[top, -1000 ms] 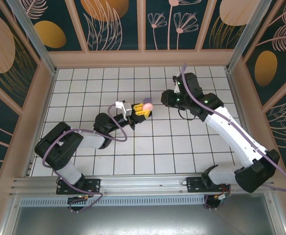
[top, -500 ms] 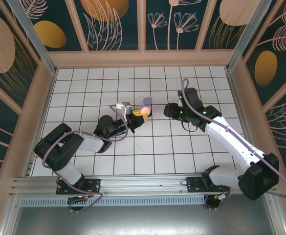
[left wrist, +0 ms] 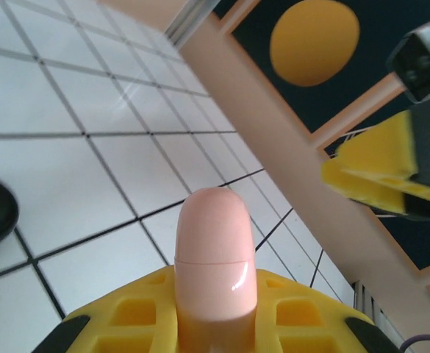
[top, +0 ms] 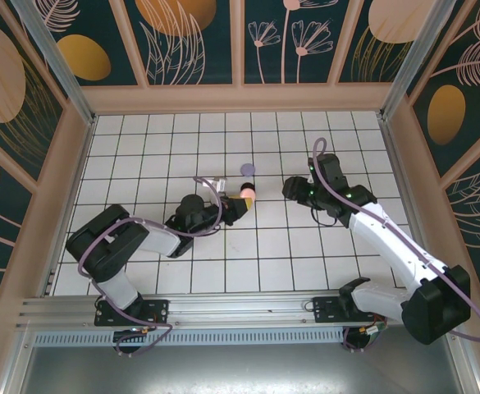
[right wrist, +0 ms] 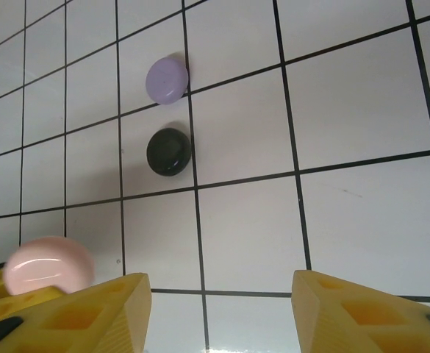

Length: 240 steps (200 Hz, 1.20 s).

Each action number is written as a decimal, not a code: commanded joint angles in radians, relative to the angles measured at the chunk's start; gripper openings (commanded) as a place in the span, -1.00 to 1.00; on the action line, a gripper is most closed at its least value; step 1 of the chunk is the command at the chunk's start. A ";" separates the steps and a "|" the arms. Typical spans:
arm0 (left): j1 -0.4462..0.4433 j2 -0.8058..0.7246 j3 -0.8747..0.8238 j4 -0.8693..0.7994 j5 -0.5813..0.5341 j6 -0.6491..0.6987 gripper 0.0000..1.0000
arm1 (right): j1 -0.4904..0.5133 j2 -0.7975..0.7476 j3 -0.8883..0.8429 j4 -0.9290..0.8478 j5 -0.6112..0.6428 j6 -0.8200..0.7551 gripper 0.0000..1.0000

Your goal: Insert wireless bluetooth earbuds into charging case

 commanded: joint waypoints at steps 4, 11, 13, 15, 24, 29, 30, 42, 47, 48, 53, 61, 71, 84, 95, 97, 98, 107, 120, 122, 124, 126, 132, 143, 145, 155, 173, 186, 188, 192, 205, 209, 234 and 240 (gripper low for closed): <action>-0.008 0.032 0.022 -0.033 -0.042 -0.099 -1.00 | -0.017 -0.019 -0.003 0.035 -0.017 -0.008 0.08; -0.008 0.035 0.023 -0.033 -0.048 -0.104 -1.00 | -0.020 -0.019 -0.004 0.036 -0.018 -0.011 0.08; -0.008 0.037 0.024 -0.034 -0.051 -0.107 -1.00 | -0.020 -0.018 -0.003 0.037 -0.019 -0.012 0.08; -0.008 0.037 0.024 -0.034 -0.053 -0.108 -1.00 | -0.021 -0.019 -0.003 0.037 -0.020 -0.013 0.08; -0.008 0.041 0.027 -0.041 -0.060 -0.116 -1.00 | -0.025 -0.019 -0.003 0.037 -0.022 -0.016 0.08; -0.008 0.046 0.031 -0.048 -0.062 -0.117 -1.00 | -0.026 -0.019 -0.003 0.038 -0.022 -0.016 0.08; -0.008 0.046 0.032 -0.051 -0.063 -0.118 -1.00 | -0.027 -0.019 -0.003 0.038 -0.022 -0.017 0.08; -0.009 0.058 0.038 -0.062 -0.059 -0.124 -1.00 | -0.031 -0.019 -0.003 0.039 -0.025 -0.021 0.08; -0.009 0.064 0.039 -0.060 -0.056 -0.129 -1.00 | -0.033 -0.019 -0.004 0.039 -0.026 -0.022 0.08; -0.009 0.065 0.039 -0.059 -0.056 -0.131 -1.00 | -0.034 -0.019 -0.005 0.039 -0.026 -0.022 0.08; -0.010 0.073 0.041 -0.057 -0.055 -0.135 -1.00 | -0.036 -0.019 -0.005 0.040 -0.027 -0.024 0.08; -0.009 0.085 0.041 -0.051 -0.055 -0.150 -1.00 | -0.039 -0.019 -0.003 0.040 -0.029 -0.027 0.08; -0.010 0.099 0.042 -0.054 -0.057 -0.165 -1.00 | -0.042 -0.018 -0.002 0.041 -0.031 -0.028 0.08; -0.009 0.120 0.052 -0.064 -0.047 -0.182 -1.00 | -0.044 -0.020 0.000 0.040 -0.032 -0.029 0.08; -0.010 0.142 0.067 -0.085 -0.035 -0.190 -0.96 | -0.047 -0.021 0.002 0.041 -0.034 -0.032 0.08; -0.010 0.145 0.068 -0.086 -0.033 -0.191 -0.95 | -0.047 -0.021 0.001 0.040 -0.035 -0.032 0.09; -0.010 0.147 0.069 -0.085 -0.033 -0.192 -0.95 | -0.047 -0.020 0.002 0.040 -0.035 -0.032 0.09; -0.009 0.160 0.073 -0.081 -0.032 -0.201 -0.93 | -0.048 -0.021 0.004 0.038 -0.035 -0.033 0.09; -0.009 0.177 0.075 -0.072 -0.031 -0.213 -0.86 | -0.049 -0.022 0.009 0.035 -0.035 -0.035 0.08; -0.009 0.178 0.077 -0.073 -0.031 -0.215 -0.84 | -0.050 -0.022 0.009 0.035 -0.035 -0.035 0.09; -0.009 0.180 0.078 -0.074 -0.030 -0.215 -0.83 | -0.050 -0.022 0.009 0.033 -0.035 -0.035 0.08; -0.009 0.183 0.080 -0.077 -0.029 -0.216 -0.81 | -0.050 -0.024 0.009 0.034 -0.035 -0.035 0.08; -0.010 0.188 0.087 -0.088 -0.026 -0.218 -0.78 | -0.050 -0.025 0.012 0.033 -0.035 -0.035 0.08; -0.009 0.202 0.102 -0.113 -0.027 -0.222 -0.76 | -0.049 -0.026 0.013 0.030 -0.034 -0.035 0.08; -0.009 0.205 0.103 -0.116 -0.028 -0.223 -0.76 | -0.049 -0.028 0.014 0.029 -0.033 -0.036 0.08; -0.010 0.217 0.108 -0.127 -0.034 -0.233 -0.73 | -0.050 -0.030 0.016 0.026 -0.032 -0.037 0.09; -0.010 0.237 0.113 -0.123 -0.032 -0.252 -0.59 | -0.051 -0.034 0.023 0.020 -0.031 -0.036 0.09; -0.010 0.247 0.113 -0.122 -0.035 -0.261 -0.52 | -0.051 -0.037 0.028 0.014 -0.029 -0.037 0.09; -0.010 0.246 0.112 -0.122 -0.036 -0.262 -0.51 | -0.051 -0.038 0.030 0.015 -0.029 -0.038 0.08; -0.009 0.247 0.110 -0.123 -0.042 -0.265 -0.48 | -0.051 -0.040 0.031 0.013 -0.029 -0.038 0.09; -0.009 0.241 0.103 -0.134 -0.063 -0.272 -0.34 | -0.051 -0.041 0.036 0.009 -0.028 -0.038 0.09; -0.010 0.239 0.100 -0.139 -0.068 -0.273 -0.30 | -0.051 -0.044 0.038 0.009 -0.028 -0.038 0.09; -0.010 0.223 0.095 -0.175 -0.082 -0.271 0.12 | -0.053 -0.048 0.047 0.003 -0.028 -0.038 0.09; -0.010 0.217 0.092 -0.186 -0.088 -0.269 0.23 | -0.053 -0.050 0.049 0.003 -0.028 -0.039 0.09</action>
